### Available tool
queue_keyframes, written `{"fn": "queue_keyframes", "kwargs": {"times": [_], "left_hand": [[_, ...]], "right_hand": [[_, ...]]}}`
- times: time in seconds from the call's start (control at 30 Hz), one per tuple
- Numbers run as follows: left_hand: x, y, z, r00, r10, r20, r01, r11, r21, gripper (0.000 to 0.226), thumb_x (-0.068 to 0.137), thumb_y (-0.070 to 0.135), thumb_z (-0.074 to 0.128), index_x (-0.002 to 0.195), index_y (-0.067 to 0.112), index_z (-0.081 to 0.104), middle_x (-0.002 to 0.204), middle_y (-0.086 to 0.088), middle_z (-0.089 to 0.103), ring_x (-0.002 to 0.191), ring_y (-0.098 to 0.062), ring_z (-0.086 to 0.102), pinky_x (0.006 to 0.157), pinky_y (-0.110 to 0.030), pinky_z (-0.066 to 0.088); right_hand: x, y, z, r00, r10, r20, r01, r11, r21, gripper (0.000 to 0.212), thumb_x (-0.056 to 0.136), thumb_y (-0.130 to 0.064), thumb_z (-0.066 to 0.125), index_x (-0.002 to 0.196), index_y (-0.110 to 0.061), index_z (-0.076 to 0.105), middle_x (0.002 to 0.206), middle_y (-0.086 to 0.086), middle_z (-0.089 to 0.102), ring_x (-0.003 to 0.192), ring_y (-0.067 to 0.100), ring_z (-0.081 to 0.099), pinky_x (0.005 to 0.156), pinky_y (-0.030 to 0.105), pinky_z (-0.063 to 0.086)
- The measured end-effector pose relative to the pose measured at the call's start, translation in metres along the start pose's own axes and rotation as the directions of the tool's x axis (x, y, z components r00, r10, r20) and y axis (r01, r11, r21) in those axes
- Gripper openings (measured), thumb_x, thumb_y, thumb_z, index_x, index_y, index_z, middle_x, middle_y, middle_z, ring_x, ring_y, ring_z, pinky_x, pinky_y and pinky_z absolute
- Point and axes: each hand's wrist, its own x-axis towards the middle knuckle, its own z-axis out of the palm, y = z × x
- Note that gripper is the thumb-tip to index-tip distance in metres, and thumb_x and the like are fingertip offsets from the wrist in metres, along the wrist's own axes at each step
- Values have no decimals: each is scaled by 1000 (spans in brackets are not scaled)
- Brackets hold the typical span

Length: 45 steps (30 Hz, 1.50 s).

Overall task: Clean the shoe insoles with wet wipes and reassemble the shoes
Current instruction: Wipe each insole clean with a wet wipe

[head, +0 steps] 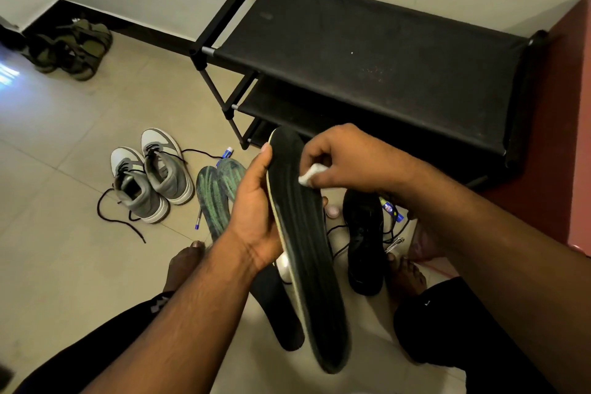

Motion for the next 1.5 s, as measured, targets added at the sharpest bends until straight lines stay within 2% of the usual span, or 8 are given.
{"fn": "queue_keyframes", "kwargs": {"times": [0.1, 0.27, 0.37, 0.57, 0.73, 1.07, 1.27, 1.5], "left_hand": [[-1, 2, 0, 1000, -4, 0, 4, 1000, -14, 60, 98, 53, 41, 97, 6, 79, 101, -18, 73, 84, -29, 72, 72, -42, 60], [0, 1, -5, 999, -29, -36, 31, 998, 48, 65, 92, 64, 47, 116, 8, 72, 121, -23, 55, 114, -38, 52, 102, -52, 42], [-2, 1, -2, 996, -78, -31, 79, 996, 41, 65, 87, 62, 49, 115, 9, 73, 136, -27, 53, 125, -41, 50, 98, -57, 44], [-4, 4, 1, 997, -82, -11, 82, 996, 27, 66, 96, 61, 37, 88, 13, 81, 100, -14, 74, 82, -29, 71, 66, -49, 59], [-3, 2, -1, 993, -113, -38, 114, 993, 18, 68, 90, 66, 44, 106, 9, 77, 124, -23, 63, 113, -41, 57, 79, -54, 55], [-4, 6, 3, 989, -139, -47, 138, 990, -22, 74, 89, 67, 46, 127, 7, 65, 134, -24, 59, 116, -39, 55, 74, -51, 58], [-6, 9, 3, 996, -85, -29, 85, 996, -12, 62, 95, 61, 40, 97, 14, 80, 105, -15, 73, 87, -31, 69, 68, -54, 59], [-6, 9, 3, 992, -119, -39, 118, 993, -17, 72, 91, 66, 44, 124, 6, 66, 133, -25, 58, 116, -40, 55, 74, -55, 58]], "right_hand": [[-3, -5, 1, 978, 14, 207, -17, 1000, 14, 13, 78, -11, 75, 85, -22, 72, 80, -12, 70, 75, 0, 66, 66, 15, 53], [2, 4, 3, 977, -3, -213, -15, 997, -81, 7, 83, -16, 71, 89, -20, 71, 84, -12, 65, 78, -1, 60, 66, 12, 47], [4, 8, 2, 952, -19, -307, 8, 999, -36, 9, 80, -12, 71, 85, -19, 70, 77, -14, 63, 71, -5, 58, 61, 9, 41], [-3, -5, -2, 990, 8, 141, -22, 995, 102, 12, 77, -9, 76, 82, -18, 71, 73, -14, 67, 68, -3, 64, 60, 12, 48], [4, 6, -3, 960, 82, -269, -33, 983, 181, 12, 75, -10, 75, 81, -20, 70, 74, -12, 65, 67, -4, 58, 61, 13, 43], [7, 7, -1, 901, 100, -423, -60, 992, 107, 11, 75, -6, 74, 77, -14, 66, 70, -14, 56, 63, -11, 51, 56, 5, 36], [-1, -5, 0, 1000, 20, -7, -17, 938, 346, 12, 74, 2, 75, 80, -5, 66, 64, -11, 62, 58, 2, 59, 57, 19, 49], [10, 15, -1, 908, 63, -415, 41, 970, 238, 19, 73, 2, 72, 75, -17, 73, 87, -7, 63, 74, 0, 59, 67, 15, 46]]}}
